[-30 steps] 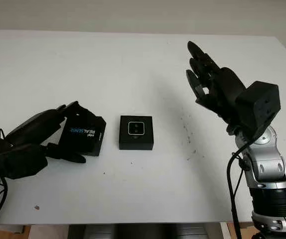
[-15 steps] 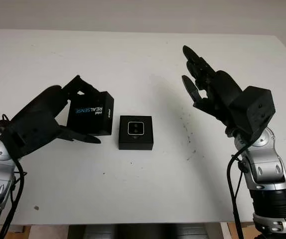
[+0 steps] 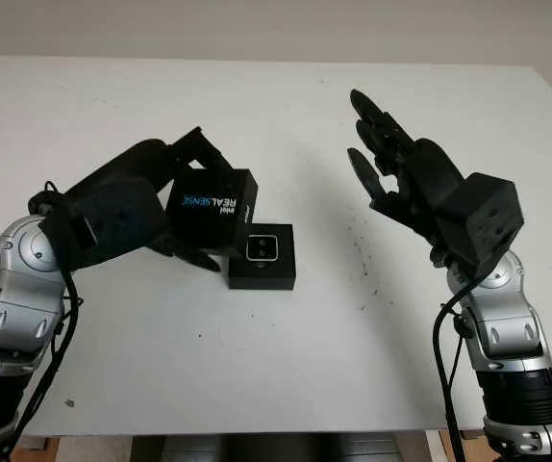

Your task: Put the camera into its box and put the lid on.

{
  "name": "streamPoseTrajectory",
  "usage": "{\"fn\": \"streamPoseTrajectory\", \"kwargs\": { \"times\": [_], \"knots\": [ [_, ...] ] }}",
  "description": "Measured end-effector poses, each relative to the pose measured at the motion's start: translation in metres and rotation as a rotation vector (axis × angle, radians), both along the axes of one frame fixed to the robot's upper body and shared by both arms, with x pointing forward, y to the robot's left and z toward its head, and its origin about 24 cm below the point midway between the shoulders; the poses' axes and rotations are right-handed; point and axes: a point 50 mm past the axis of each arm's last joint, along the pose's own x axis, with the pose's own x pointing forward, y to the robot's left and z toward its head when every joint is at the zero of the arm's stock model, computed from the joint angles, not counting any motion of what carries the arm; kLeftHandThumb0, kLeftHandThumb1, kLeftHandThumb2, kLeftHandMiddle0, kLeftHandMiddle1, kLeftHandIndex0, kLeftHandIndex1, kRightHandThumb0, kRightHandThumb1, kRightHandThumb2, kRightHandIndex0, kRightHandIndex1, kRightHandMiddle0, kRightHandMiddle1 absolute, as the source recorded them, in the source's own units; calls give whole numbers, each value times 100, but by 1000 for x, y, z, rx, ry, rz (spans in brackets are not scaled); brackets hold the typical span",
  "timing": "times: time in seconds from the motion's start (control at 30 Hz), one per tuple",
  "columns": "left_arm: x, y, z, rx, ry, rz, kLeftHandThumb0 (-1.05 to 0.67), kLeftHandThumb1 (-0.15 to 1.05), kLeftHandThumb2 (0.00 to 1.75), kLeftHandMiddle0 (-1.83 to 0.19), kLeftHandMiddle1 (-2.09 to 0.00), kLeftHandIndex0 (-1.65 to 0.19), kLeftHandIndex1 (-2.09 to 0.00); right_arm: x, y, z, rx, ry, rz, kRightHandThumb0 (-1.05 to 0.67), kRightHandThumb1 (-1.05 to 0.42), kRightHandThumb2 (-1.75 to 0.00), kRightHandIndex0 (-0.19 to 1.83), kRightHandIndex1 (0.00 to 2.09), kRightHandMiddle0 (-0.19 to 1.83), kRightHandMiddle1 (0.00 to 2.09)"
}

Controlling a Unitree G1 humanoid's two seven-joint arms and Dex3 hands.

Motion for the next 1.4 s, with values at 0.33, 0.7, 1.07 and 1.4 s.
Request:
{"fn": "streamPoseTrajectory", "kwargs": {
  "times": [0.33,0.7,1.07,1.4],
  "knots": [
    [12,-4,-12,9,147,79,-27,104,5,-43,-193,-19,-169,0,0,0,-26,-13,-24,-67,-105,-56,11,8,9,8],
    [17,-12,-20,-80,178,109,-28,105,8,-40,-199,-19,-175,1,2,-3,-14,7,-22,-67,-105,-56,9,7,8,7],
    [20,-23,-24,-149,140,117,-25,105,9,-32,-192,-13,-171,0,5,-5,5,47,1,-67,-105,-58,4,4,4,5],
    [21,-27,-29,-107,161,98,-25,105,9,-32,-189,-14,-165,0,8,-6,28,61,2,-67,-105,-57,2,3,2,4]
  ]
}}
